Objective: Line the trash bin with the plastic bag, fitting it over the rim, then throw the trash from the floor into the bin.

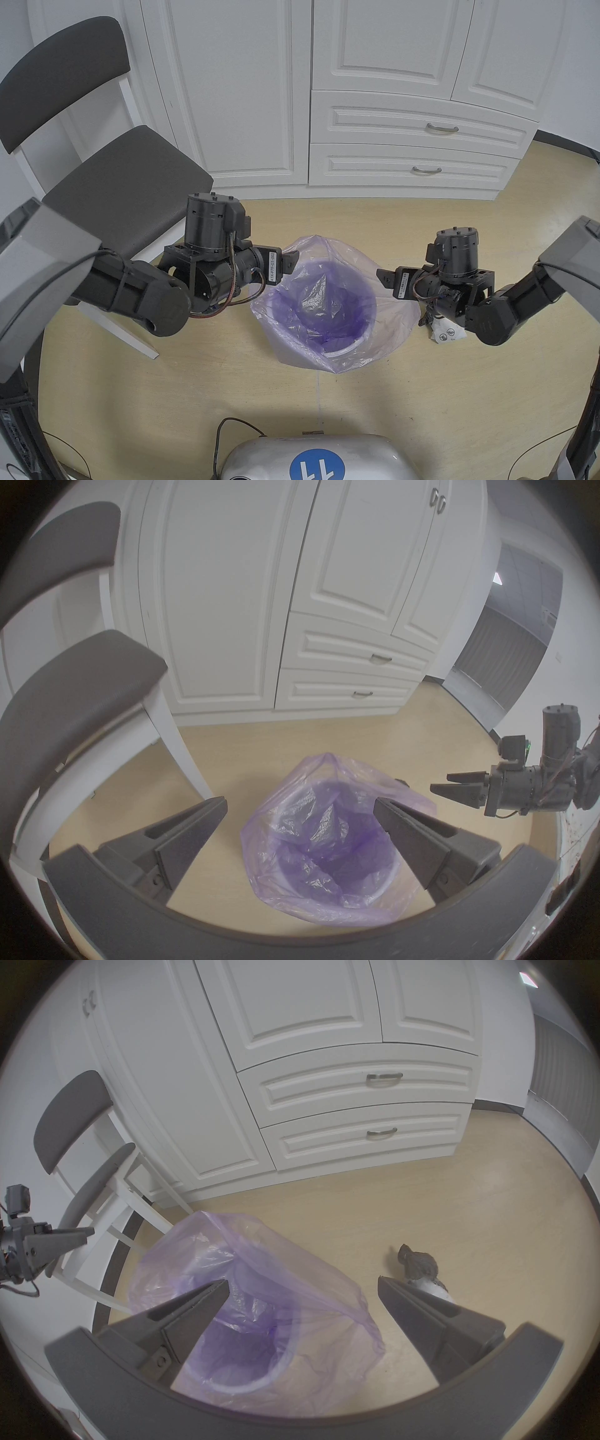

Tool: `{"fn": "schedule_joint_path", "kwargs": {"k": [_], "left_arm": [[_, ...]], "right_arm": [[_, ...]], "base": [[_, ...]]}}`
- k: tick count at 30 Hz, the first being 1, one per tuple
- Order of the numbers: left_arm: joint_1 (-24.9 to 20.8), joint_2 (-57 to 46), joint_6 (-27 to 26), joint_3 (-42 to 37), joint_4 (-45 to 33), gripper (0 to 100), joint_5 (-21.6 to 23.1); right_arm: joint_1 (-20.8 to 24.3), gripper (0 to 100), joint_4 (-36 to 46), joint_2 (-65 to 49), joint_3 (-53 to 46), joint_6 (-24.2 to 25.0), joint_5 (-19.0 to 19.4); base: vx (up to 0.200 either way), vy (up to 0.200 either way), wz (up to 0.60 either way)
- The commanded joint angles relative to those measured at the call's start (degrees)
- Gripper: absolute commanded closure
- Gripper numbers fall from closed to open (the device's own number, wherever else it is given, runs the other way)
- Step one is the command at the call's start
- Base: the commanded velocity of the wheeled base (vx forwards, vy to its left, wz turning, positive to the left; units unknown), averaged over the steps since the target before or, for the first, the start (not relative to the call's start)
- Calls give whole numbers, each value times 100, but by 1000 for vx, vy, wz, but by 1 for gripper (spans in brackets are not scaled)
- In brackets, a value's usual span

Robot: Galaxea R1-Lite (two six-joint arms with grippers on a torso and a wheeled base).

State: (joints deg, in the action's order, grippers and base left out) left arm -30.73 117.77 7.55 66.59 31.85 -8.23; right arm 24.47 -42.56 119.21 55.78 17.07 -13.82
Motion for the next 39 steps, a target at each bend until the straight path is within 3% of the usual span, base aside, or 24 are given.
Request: {"fn": "schedule_joint_path", "kwargs": {"k": [1,9,22,39], "left_arm": [[32,879,28,408,102,0,-12],[270,1828,72,1331,137,0,-223],[357,2224,247,1753,409,0,-293],[568,2900,423,2535,515,0,-478]], "right_arm": [[-91,0,-306,981,407,95,-6],[-285,0,-218,1236,794,227,3],[-548,0,63,1667,1224,253,46],[-689,0,46,2247,1813,877,143]], "base": [[0,0,0],[0,0,0],[0,0,0],[0,0,0]]}}
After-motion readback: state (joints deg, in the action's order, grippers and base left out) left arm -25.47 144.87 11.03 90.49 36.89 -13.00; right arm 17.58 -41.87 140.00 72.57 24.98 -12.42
